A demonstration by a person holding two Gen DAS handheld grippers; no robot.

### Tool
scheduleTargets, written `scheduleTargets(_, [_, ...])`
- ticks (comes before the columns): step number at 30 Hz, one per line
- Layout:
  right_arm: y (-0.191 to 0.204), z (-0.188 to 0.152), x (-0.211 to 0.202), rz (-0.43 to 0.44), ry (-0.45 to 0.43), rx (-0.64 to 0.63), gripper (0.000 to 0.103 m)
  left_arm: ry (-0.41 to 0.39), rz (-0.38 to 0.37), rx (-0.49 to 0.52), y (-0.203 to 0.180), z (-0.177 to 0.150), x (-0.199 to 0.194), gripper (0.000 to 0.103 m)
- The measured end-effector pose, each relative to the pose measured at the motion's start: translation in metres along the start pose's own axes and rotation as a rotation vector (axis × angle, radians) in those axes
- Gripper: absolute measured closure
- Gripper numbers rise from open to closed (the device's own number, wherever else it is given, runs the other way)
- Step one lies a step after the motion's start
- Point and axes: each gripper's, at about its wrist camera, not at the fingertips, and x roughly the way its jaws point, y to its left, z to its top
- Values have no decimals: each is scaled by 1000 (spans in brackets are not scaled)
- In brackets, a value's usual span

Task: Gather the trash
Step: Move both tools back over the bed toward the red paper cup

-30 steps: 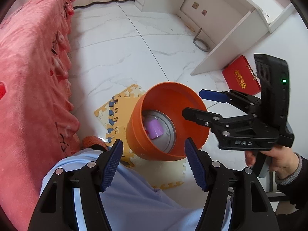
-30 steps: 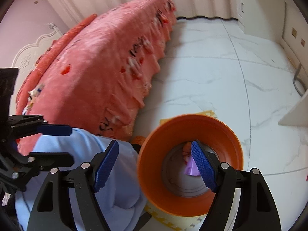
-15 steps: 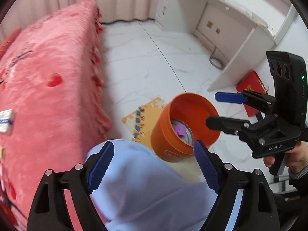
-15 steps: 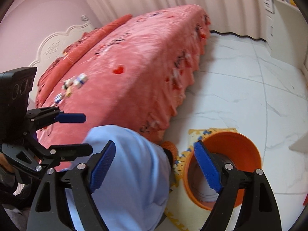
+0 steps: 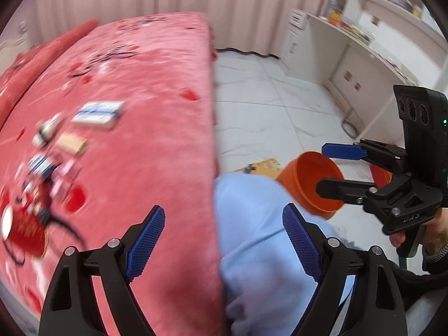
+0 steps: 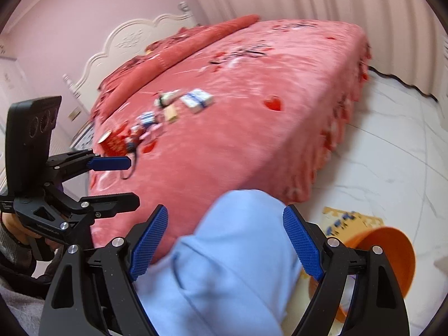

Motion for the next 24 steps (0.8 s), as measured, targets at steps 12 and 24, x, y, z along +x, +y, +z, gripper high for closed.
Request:
scheduleTargets(12, [92, 35, 44, 109, 26, -151, 20, -61, 110, -190, 78, -48, -54, 18])
scheduleTargets(24, [160, 74, 109, 208, 63, -241, 20, -70, 208, -331, 167, -67, -65, 18])
